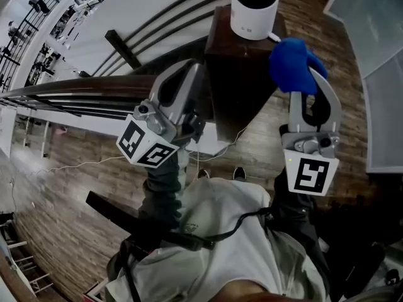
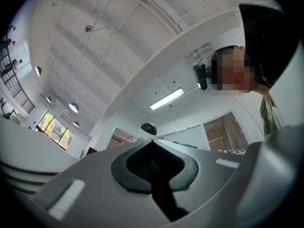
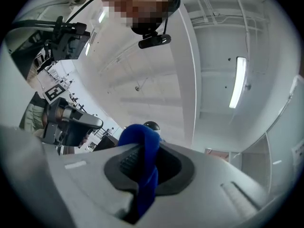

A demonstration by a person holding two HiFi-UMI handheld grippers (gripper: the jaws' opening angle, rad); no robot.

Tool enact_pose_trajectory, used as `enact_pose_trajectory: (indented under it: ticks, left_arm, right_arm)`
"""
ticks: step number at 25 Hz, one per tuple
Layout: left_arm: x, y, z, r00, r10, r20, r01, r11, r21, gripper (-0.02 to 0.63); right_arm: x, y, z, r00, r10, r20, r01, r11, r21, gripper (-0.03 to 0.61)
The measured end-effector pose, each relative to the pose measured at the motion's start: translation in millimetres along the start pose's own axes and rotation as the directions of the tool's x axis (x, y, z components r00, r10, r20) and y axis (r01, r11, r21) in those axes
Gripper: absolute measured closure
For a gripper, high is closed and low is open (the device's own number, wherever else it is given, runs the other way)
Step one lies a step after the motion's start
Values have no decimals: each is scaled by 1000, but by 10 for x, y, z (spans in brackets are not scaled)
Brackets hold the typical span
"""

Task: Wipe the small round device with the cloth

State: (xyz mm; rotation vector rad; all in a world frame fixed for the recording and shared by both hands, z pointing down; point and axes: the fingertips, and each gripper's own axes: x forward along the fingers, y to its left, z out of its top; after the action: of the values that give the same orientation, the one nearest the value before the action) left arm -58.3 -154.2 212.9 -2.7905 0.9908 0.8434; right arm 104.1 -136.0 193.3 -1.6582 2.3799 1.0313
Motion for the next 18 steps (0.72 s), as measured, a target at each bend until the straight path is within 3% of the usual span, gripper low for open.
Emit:
enact_pose_trajectory:
  ticks: [18]
  left_arm:
    - [-32,-26,33,1000,10,-8,-10,1000,8,611]
  right_arm:
    - [-20,75,20,1000,31,0,-31,999,-12,549]
